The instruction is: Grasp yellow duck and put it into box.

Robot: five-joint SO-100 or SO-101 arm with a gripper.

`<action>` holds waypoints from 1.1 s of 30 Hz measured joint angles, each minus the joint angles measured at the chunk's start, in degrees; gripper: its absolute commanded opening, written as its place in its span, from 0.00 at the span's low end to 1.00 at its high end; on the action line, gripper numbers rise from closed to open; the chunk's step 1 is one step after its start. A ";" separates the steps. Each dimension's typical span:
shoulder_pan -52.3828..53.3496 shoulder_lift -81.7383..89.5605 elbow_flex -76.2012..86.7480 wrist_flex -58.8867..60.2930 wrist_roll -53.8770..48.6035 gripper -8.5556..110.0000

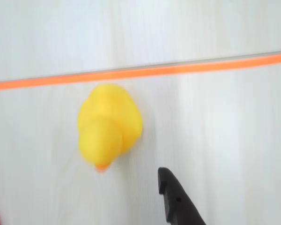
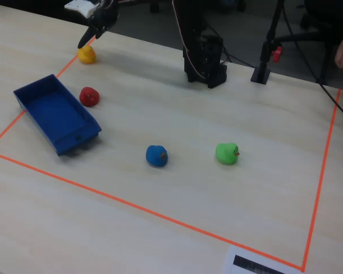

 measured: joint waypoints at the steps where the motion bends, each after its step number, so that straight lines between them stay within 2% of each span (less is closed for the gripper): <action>1: 0.00 -2.20 -2.37 0.00 0.00 0.52; 12: 1.23 -22.85 -28.30 7.12 -1.32 0.53; 24: 4.57 -25.22 -27.33 8.61 -7.29 0.53; 33: 4.04 -23.20 -19.42 0.44 -12.92 0.54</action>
